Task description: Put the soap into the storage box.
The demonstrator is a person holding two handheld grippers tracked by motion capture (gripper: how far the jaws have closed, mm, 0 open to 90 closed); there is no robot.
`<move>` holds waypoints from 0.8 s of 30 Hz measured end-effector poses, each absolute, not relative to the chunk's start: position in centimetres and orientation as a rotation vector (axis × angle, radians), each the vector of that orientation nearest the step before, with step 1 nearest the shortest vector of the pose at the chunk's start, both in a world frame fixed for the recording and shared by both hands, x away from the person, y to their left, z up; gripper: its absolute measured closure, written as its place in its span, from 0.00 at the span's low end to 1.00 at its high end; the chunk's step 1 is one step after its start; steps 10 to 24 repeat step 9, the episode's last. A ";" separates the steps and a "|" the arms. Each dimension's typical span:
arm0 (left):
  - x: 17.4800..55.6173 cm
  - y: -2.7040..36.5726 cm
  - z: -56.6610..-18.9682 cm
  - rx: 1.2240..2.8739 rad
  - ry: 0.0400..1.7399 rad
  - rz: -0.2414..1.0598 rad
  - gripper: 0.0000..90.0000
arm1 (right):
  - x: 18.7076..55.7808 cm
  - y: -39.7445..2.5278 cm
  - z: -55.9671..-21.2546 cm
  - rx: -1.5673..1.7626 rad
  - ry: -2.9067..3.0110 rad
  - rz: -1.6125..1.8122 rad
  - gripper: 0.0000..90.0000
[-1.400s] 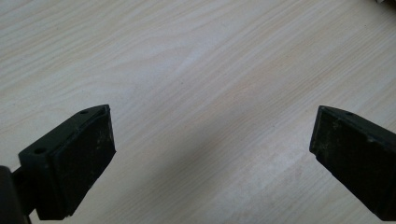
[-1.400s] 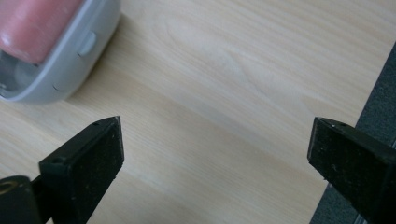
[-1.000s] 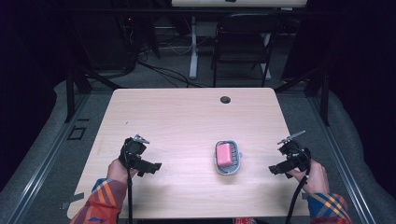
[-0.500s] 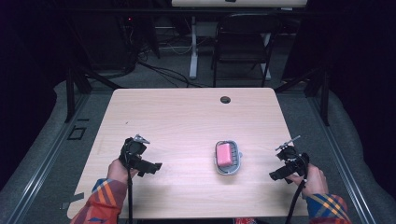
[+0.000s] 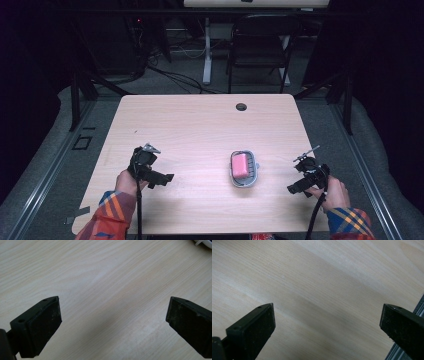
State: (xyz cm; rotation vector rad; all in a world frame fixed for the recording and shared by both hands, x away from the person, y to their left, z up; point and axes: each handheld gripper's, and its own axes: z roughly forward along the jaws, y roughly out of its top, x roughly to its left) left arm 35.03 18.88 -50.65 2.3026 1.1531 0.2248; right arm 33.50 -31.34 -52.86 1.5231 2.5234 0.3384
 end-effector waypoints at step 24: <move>35.0 18.8 -50.6 2.300 1.150 0.223 0.00 | 33.3 -31.5 -52.9 1.512 2.514 0.325 0.00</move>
